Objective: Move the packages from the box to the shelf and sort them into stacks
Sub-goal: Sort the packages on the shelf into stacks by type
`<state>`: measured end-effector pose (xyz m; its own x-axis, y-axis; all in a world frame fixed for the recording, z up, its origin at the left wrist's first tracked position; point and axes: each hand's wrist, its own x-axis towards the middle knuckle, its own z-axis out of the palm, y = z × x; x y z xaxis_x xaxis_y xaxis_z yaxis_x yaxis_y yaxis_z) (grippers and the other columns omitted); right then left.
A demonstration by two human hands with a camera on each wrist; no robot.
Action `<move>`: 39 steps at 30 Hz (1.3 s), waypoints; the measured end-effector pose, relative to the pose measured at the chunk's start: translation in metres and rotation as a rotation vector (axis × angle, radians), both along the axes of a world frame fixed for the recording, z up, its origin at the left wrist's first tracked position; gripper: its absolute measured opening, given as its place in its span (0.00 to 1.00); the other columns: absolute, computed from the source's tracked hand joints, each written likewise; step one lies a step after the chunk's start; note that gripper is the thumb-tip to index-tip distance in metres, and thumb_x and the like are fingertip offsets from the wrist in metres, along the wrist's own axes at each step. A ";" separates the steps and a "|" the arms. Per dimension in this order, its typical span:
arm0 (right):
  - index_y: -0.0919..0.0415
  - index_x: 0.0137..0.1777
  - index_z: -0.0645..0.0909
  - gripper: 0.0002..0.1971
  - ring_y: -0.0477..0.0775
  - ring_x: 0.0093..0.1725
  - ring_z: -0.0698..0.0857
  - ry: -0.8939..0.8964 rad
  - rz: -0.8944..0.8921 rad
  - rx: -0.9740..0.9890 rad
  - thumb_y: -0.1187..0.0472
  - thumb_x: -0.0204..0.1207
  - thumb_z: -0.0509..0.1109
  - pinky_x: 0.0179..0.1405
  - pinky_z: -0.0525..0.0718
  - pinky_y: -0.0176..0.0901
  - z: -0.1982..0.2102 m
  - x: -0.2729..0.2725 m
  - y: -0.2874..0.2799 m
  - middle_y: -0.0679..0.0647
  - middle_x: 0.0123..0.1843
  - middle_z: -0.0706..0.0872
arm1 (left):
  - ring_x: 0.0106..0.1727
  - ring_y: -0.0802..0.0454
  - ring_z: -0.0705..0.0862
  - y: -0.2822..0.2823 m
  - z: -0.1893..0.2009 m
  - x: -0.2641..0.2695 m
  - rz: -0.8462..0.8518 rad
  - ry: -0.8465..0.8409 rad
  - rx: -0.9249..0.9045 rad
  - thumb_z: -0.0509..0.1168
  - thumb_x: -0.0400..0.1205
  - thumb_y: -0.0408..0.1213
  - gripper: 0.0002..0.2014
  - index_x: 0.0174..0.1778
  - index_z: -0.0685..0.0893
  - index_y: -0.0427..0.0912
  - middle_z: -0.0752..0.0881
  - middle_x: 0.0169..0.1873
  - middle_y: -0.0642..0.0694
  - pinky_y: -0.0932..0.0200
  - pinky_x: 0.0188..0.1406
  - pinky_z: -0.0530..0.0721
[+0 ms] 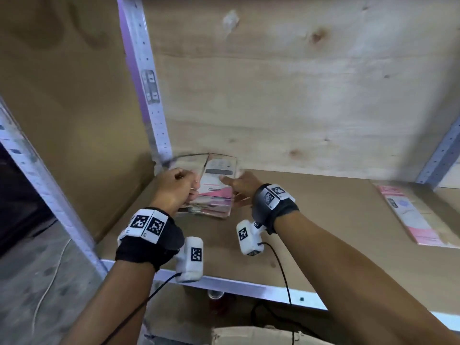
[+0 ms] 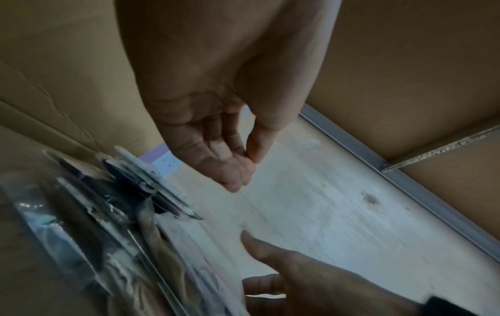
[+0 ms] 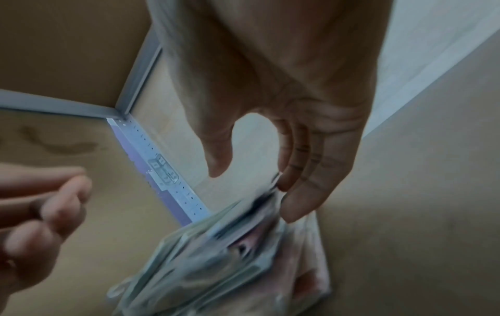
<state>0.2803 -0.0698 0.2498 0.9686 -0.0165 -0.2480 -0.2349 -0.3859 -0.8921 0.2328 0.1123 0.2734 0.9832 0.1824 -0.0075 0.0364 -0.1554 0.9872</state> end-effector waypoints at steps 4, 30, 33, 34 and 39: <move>0.64 0.47 0.78 0.17 0.53 0.25 0.84 0.030 -0.042 -0.042 0.54 0.72 0.81 0.23 0.87 0.42 -0.009 0.008 0.010 0.55 0.34 0.83 | 0.27 0.50 0.80 0.004 0.005 -0.004 -0.020 -0.005 -0.037 0.64 0.86 0.31 0.08 0.45 0.84 0.32 0.85 0.30 0.40 0.64 0.23 0.81; 0.62 0.56 0.81 0.19 0.54 0.41 0.84 -0.301 -0.149 0.788 0.48 0.88 0.56 0.36 0.79 0.39 0.002 -0.151 -0.188 0.59 0.42 0.88 | 0.42 0.46 0.83 -0.173 0.015 -0.060 -0.381 -0.860 0.573 0.69 0.83 0.46 0.12 0.47 0.87 0.38 0.85 0.39 0.47 0.47 0.44 0.83; 0.68 0.47 0.81 0.20 0.59 0.38 0.68 -0.461 -0.204 0.521 0.50 0.87 0.62 0.37 0.66 0.45 0.010 -0.153 -0.194 0.62 0.37 0.71 | 0.43 0.45 0.88 -0.183 0.020 -0.055 -0.342 -0.792 0.339 0.70 0.82 0.42 0.09 0.50 0.88 0.40 0.90 0.42 0.47 0.47 0.42 0.86; 0.69 0.42 0.79 0.21 0.58 0.38 0.69 -0.521 -0.210 0.400 0.50 0.86 0.63 0.38 0.66 0.44 0.014 -0.153 -0.196 0.60 0.37 0.71 | 0.43 0.47 0.89 -0.186 0.021 -0.053 -0.319 -0.765 0.238 0.71 0.82 0.41 0.07 0.50 0.89 0.41 0.91 0.42 0.47 0.48 0.42 0.87; 0.59 0.47 0.88 0.11 0.42 0.37 0.85 -0.559 -0.182 -0.252 0.52 0.82 0.69 0.37 0.78 0.27 0.009 -0.141 -0.206 0.49 0.42 0.91 | 0.42 0.52 0.91 -0.189 0.004 -0.033 -0.356 -0.377 -0.089 0.75 0.78 0.32 0.20 0.63 0.78 0.45 0.88 0.55 0.39 0.56 0.30 0.89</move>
<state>0.1391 -0.2757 0.2585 0.9267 -0.1848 0.3273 0.1585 -0.5976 -0.7860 0.2003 -0.0771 0.2775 0.9216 -0.1484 0.3588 -0.3639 -0.0079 0.9314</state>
